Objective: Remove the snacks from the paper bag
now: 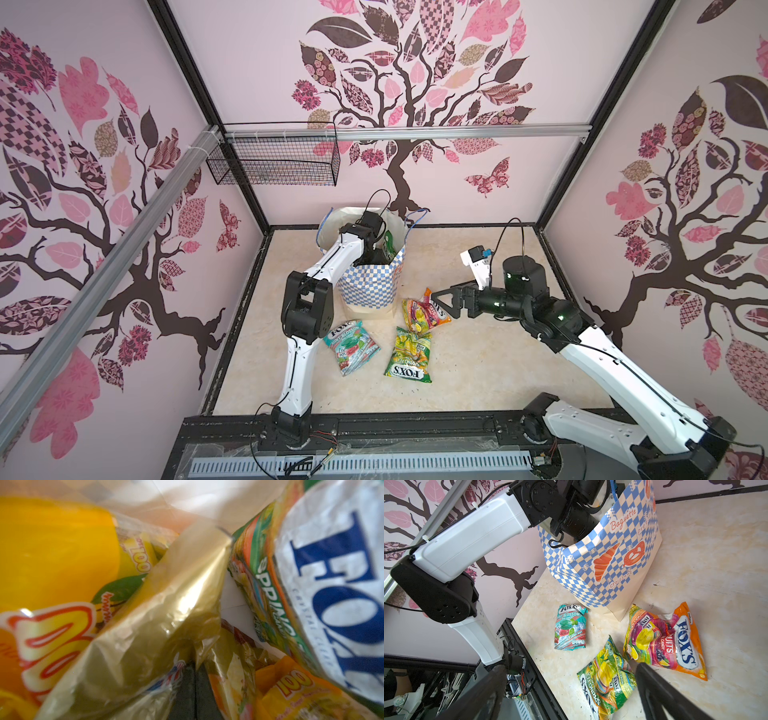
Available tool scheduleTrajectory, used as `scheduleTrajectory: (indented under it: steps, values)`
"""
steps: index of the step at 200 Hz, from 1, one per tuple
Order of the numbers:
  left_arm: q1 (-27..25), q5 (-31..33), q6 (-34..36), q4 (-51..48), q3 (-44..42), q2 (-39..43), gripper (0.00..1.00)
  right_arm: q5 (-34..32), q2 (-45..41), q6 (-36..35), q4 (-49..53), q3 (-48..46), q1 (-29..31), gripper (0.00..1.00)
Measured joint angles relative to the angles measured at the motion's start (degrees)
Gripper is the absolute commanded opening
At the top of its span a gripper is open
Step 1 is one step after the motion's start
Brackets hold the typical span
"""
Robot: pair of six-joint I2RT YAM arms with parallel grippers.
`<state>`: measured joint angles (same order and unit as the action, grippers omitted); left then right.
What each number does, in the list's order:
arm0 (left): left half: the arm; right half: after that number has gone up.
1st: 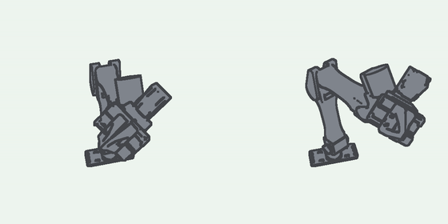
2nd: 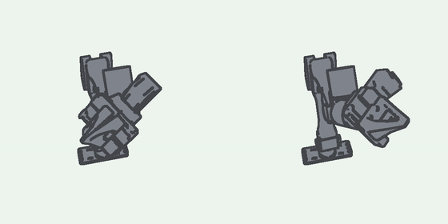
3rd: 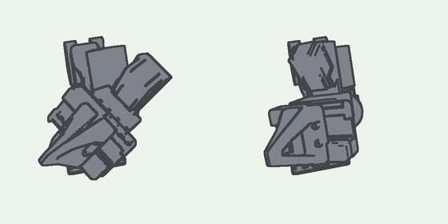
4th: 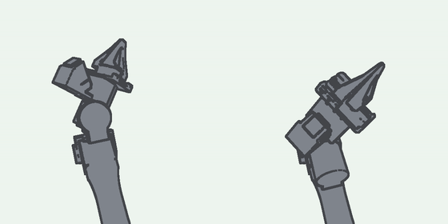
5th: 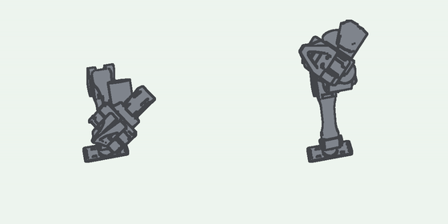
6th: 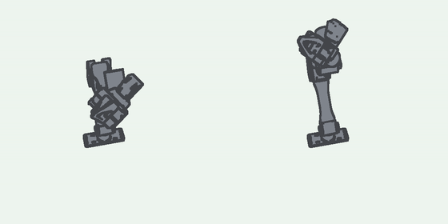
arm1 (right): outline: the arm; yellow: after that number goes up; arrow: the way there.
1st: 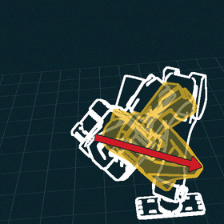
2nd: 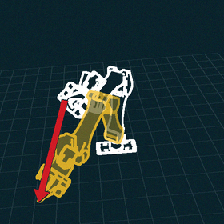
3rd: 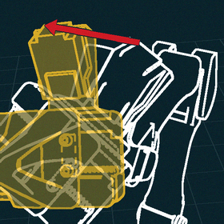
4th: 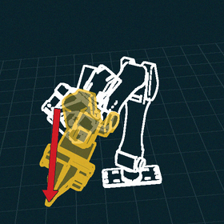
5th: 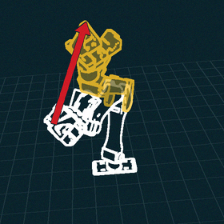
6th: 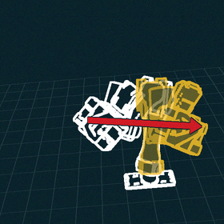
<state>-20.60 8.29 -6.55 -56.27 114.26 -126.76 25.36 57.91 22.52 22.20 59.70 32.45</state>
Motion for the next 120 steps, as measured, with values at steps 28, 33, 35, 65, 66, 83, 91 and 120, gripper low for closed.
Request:
scheduleTrajectory:
  steps: [28, 33, 35, 65, 66, 83, 91, 120]
  values:
    - [0.1, -0.8, 0.0, -0.2, 0.0, 0.3, 0.0, 0.0, 0.0, 0.0, 0.0, 0.0, 0.0, 0.99]
    - [0.1, -1.0, 0.0, -0.2, 0.0, 0.5, 0.0, 0.0, 0.0, 0.0, 0.0, 0.0, 0.0, 0.99]
    - [0.1, -1.0, 0.0, -0.2, 0.0, 0.6, 0.0, 0.0, 0.0, 0.0, 0.0, 0.0, 0.0, 1.0]
    - [0.2, -1.7, -0.1, -0.7, 0.0, 1.9, 0.0, 0.0, 0.0, 0.0, 0.0, 0.0, 0.0, 1.0]
    - [0.2, -1.7, -0.1, -0.8, 0.0, 2.1, 0.0, 0.0, 0.0, 0.0, 0.0, 0.0, 0.0, 1.0]
    - [0.2, -2.0, -0.3, -1.3, 0.0, 3.3, 0.0, 0.0, 0.0, 0.0, 0.0, 0.0, 0.0, 0.99]
    - [0.2, -2.2, -0.4, -1.7, 0.0, 4.0, 0.0, 0.0, 0.0, 0.0, 0.0, 0.0, 0.0, 1.0]
    - [0.1, -2.4, -0.8, -3.1, 0.0, 6.4, 0.0, 0.0, 0.0, 0.2, 0.0, 0.0, 0.0, 0.99]
